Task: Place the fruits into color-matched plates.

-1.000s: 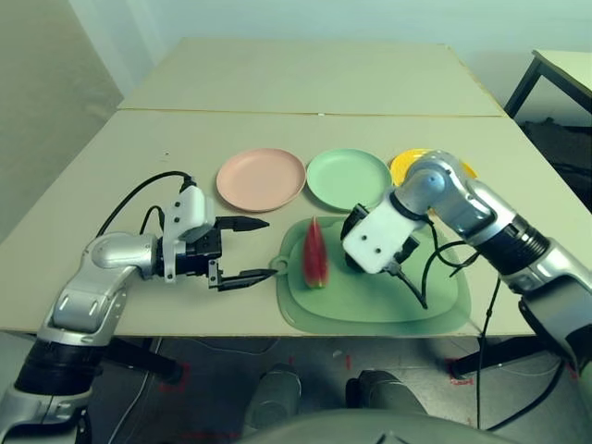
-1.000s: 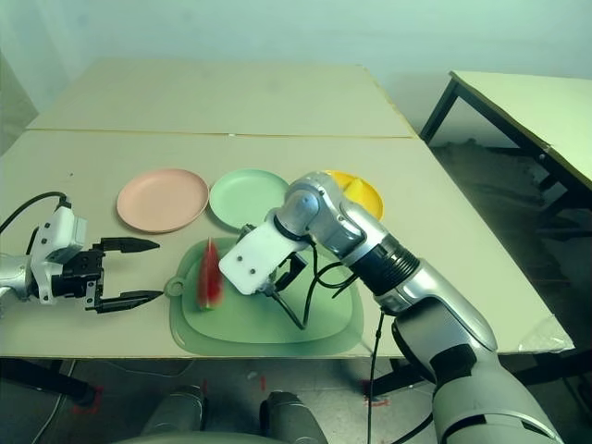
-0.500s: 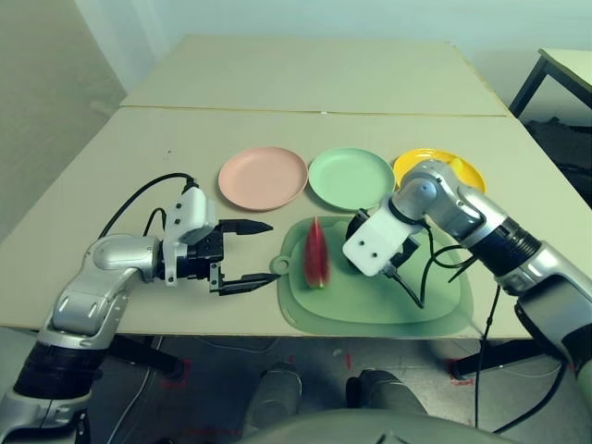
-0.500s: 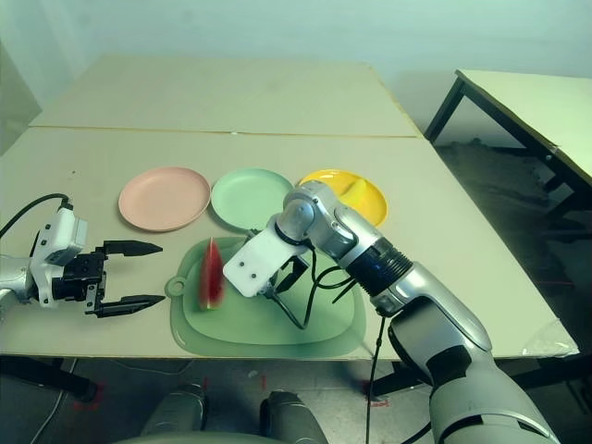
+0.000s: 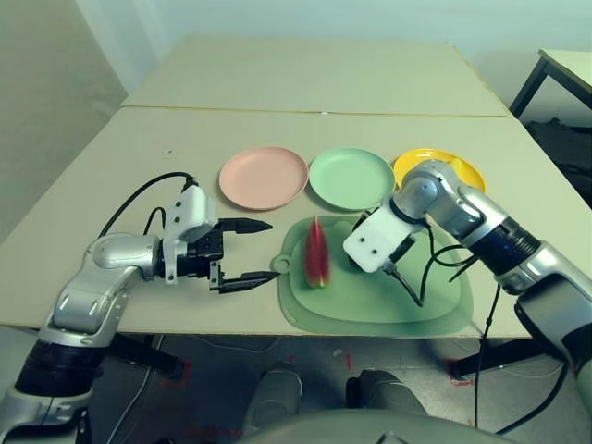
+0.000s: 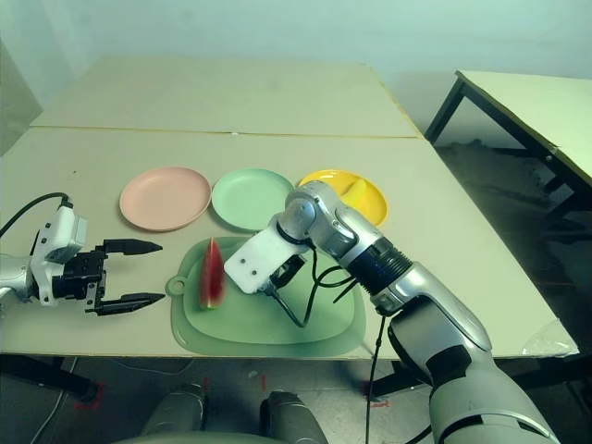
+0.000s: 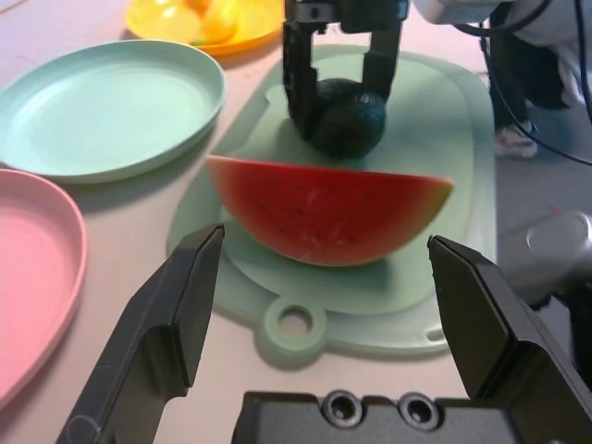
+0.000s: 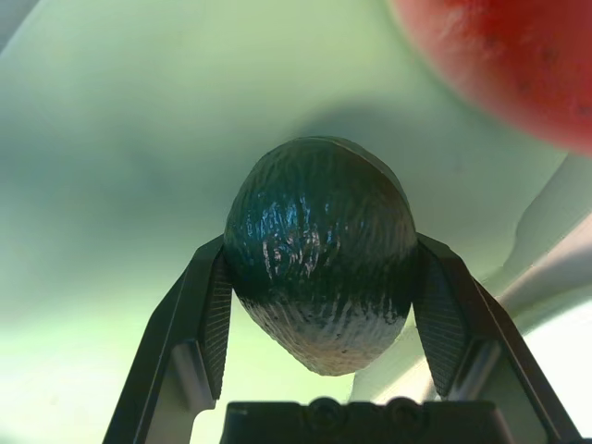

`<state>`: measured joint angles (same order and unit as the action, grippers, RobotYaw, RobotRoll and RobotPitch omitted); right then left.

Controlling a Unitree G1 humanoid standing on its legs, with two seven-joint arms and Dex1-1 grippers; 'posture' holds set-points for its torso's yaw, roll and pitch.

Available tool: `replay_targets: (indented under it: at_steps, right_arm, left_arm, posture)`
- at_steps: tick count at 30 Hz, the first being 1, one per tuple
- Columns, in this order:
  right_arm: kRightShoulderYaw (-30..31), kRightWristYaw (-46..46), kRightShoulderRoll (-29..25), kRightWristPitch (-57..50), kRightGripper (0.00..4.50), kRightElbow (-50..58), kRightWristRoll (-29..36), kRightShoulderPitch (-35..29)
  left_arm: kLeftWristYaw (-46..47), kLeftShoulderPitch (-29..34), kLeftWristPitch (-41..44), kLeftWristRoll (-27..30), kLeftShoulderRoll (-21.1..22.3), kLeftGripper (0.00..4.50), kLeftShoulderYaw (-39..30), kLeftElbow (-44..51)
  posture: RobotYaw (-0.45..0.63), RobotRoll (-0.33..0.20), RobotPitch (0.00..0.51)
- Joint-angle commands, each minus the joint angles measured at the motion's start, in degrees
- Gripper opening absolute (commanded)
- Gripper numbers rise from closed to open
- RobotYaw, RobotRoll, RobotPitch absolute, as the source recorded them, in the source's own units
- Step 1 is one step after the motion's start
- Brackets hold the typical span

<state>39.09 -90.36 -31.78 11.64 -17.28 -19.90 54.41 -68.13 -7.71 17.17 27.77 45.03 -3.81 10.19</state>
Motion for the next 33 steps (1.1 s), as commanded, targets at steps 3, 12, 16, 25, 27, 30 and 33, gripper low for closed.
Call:
replay_targets:
  at_steps: [3, 12, 16, 25, 27, 30, 33]
  right_arm:
    - [-3.1, 4.2, 1.6, 3.4, 3.02, -12.7, -0.5, 8.9]
    - [-5.4, 26.5, 12.9, 12.7, 3.02, -43.8, -4.4, 20.9]
    - [-4.3, 33.2, 15.5, 15.1, 3.02, -50.9, -7.0, 21.0]
    - [-3.0, 40.9, 16.4, 15.2, 3.78, -57.3, -13.3, 18.9]
    - [-3.5, 41.4, 16.3, 15.3, 4.47, -57.6, -13.8, 19.0]
    - [-4.1, 41.0, 15.4, 16.0, 4.47, -57.5, -13.9, 19.4]
    - [-4.9, 39.4, 13.6, 17.6, 4.47, -56.9, -13.5, 20.0]
  left_arm:
    - [7.9, -1.2, 5.4, -0.7, -2.6, 4.50, 0.0, 0.2]
    - [17.6, -2.7, 5.7, -6.1, -6.5, 4.50, 1.6, -0.1]
    - [18.8, -3.2, 7.1, -5.9, -6.9, 4.50, 1.8, 1.3]
    - [18.4, -2.1, 9.9, -4.2, -5.5, 4.50, 0.4, 4.3]
    - [18.1, -1.8, 10.4, -3.9, -4.9, 4.50, 0.4, 4.7]
    - [17.5, -2.0, 10.3, -3.9, -4.8, 4.50, 0.7, 4.8]
    - [17.3, -3.0, 10.4, -3.6, -5.4, 4.50, 0.8, 4.5]
  posture:
    - [0.14, 0.000, 0.069]
    - [0.17, 0.000, 0.069]
    - [0.18, 0.000, 0.070]
    - [0.20, 0.000, 0.077]
    - [0.19, 0.000, 0.076]
    - [0.19, 0.000, 0.076]
    - [0.19, 0.000, 0.076]
